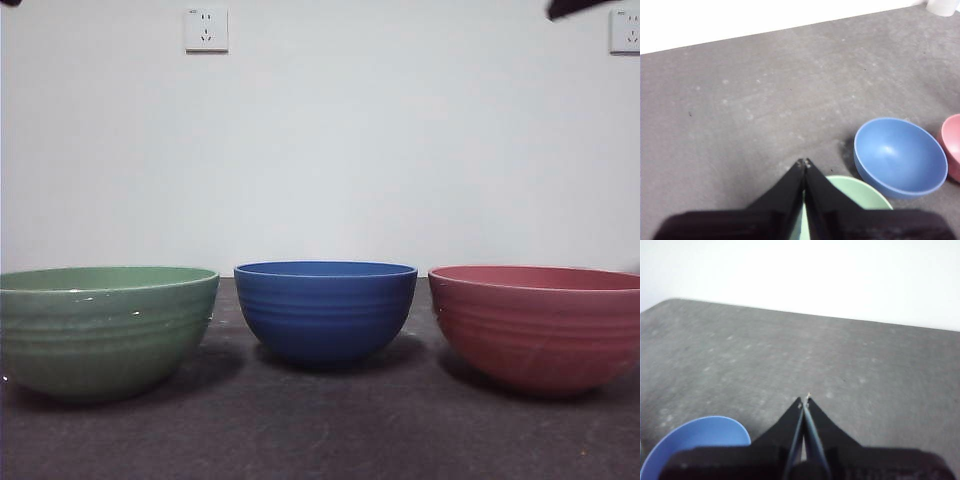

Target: Pick up the green bowl on the top,put the green bowl on the left,pick up the red bowl in the middle,put the red bowl on the right

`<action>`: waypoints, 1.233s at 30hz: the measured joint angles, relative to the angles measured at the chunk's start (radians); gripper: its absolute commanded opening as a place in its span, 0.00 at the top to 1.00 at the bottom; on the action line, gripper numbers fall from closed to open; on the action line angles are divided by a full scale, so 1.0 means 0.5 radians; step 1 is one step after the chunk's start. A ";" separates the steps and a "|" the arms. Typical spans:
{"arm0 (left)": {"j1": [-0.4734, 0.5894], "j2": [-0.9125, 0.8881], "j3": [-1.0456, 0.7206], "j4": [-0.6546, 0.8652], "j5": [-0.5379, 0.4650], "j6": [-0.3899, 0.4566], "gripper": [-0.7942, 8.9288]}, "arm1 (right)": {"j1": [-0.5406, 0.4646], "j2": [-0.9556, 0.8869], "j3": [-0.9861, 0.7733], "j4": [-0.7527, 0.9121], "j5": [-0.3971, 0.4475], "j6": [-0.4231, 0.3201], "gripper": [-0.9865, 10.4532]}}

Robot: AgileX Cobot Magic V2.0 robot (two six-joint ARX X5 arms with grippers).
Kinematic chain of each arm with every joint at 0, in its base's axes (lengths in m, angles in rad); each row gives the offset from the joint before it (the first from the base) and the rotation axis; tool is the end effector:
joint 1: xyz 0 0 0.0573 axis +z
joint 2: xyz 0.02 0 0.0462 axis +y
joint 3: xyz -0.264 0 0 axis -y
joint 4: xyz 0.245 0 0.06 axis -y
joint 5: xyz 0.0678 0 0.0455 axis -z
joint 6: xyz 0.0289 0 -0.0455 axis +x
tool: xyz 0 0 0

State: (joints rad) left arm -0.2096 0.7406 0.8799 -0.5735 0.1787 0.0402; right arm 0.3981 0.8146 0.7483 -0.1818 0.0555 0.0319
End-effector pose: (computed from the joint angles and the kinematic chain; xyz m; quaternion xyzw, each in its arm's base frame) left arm 0.1425 -0.0356 0.3346 0.0226 0.2115 -0.1927 0.9579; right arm 0.1675 0.0687 0.3154 -0.0122 0.1232 0.1672 0.9781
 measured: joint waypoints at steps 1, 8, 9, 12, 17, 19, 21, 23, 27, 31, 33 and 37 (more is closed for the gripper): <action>0.000 -0.053 -0.070 0.032 0.000 -0.008 0.93 | -0.010 -0.065 -0.090 0.043 -0.001 0.031 0.93; 0.000 -0.471 -0.536 0.129 0.000 -0.101 0.92 | -0.011 -0.411 -0.470 0.131 0.002 0.150 0.91; 0.000 -0.494 -0.548 0.078 0.002 -0.108 0.92 | -0.012 -0.413 -0.469 0.151 0.003 0.157 0.91; 0.000 -0.499 -0.545 0.009 0.008 -0.121 0.92 | -0.021 -0.407 -0.468 0.147 0.004 0.170 0.91; 0.000 -0.461 -0.545 -0.079 0.008 -0.122 0.92 | -0.023 -0.404 -0.468 0.143 0.001 0.176 0.91; 0.000 -0.459 -0.545 -0.078 0.008 -0.121 0.92 | -0.023 -0.405 -0.468 0.143 0.002 0.176 0.91; 0.000 -0.461 -0.545 -0.078 0.008 -0.122 0.92 | -0.023 -0.405 -0.468 0.143 0.002 0.177 0.91; 0.000 -0.461 -0.545 -0.078 0.008 -0.122 0.92 | -0.023 -0.405 -0.468 0.143 0.002 0.176 0.91; -0.005 -0.510 -0.545 -0.101 -0.006 -0.114 0.92 | -0.023 -0.406 -0.468 0.144 0.001 0.177 0.91; 0.030 -0.822 -0.561 -0.172 -0.229 0.007 0.92 | -0.023 -0.407 -0.468 0.140 0.002 0.177 0.91; 0.091 -1.002 -0.583 -0.097 -0.269 0.026 0.92 | -0.023 -0.406 -0.468 0.140 0.001 0.177 0.91; 0.266 -1.299 -0.785 0.166 -0.309 0.047 0.92 | -0.023 -0.407 -0.468 0.140 0.001 0.177 0.91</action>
State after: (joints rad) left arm -0.0765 0.0914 0.4873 -0.4908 0.0242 0.0639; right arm 0.3866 0.6113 0.5140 -0.1120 0.0559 0.1204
